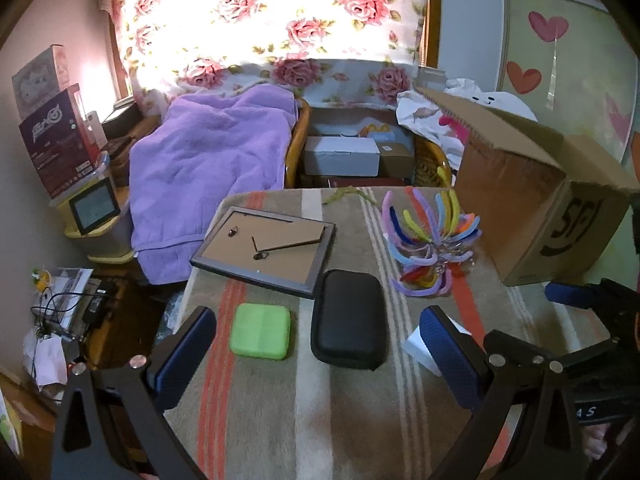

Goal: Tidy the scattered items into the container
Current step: 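Grasp the green square case with the left tool while the right tool grasps the white box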

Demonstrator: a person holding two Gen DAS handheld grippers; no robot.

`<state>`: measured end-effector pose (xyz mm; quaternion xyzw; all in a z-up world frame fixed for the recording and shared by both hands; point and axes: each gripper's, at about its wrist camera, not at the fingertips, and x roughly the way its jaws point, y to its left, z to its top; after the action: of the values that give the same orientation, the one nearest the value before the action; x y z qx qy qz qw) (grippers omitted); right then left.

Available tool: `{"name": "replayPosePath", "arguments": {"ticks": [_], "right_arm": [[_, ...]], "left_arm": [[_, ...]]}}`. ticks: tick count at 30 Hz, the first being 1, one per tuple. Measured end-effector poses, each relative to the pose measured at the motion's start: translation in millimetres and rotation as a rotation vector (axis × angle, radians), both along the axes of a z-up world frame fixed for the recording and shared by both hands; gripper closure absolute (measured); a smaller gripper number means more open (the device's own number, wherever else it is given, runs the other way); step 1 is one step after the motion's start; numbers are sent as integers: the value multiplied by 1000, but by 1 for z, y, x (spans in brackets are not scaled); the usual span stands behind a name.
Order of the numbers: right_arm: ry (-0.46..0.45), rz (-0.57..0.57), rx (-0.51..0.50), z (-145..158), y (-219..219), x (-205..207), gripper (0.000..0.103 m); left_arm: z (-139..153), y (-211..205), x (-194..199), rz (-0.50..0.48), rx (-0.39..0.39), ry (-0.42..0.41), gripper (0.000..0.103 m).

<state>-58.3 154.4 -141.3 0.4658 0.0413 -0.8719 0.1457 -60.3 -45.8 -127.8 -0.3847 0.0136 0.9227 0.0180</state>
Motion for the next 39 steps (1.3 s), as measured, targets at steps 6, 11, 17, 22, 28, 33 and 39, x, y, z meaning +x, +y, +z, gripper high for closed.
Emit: {"name": "replayPosePath", "arguments": {"ticks": [6, 11, 17, 22, 28, 33, 39], "right_arm": [[-33, 16, -4, -32, 2, -18, 0], [-55, 31, 15, -56, 1, -31, 0], [-57, 62, 39, -70, -8, -38, 0], [-60, 91, 58, -81, -17, -40, 1], [-71, 123, 72, -91, -25, -39, 10], [-74, 158, 110, -97, -36, -37, 21], [-96, 156, 90, -104, -38, -38, 25]], "left_arm": [[-29, -16, -16, 37, 7, -24, 0], [-53, -35, -32, 59, 6, -57, 0], [-77, -47, -45, 61, -8, -87, 0], [-91, -51, -52, 40, -18, -103, 0], [-102, -58, -56, 35, -6, -117, 0], [-108, -63, -57, 35, 0, -126, 0], [-120, -67, -61, 23, 12, -172, 25]]}}
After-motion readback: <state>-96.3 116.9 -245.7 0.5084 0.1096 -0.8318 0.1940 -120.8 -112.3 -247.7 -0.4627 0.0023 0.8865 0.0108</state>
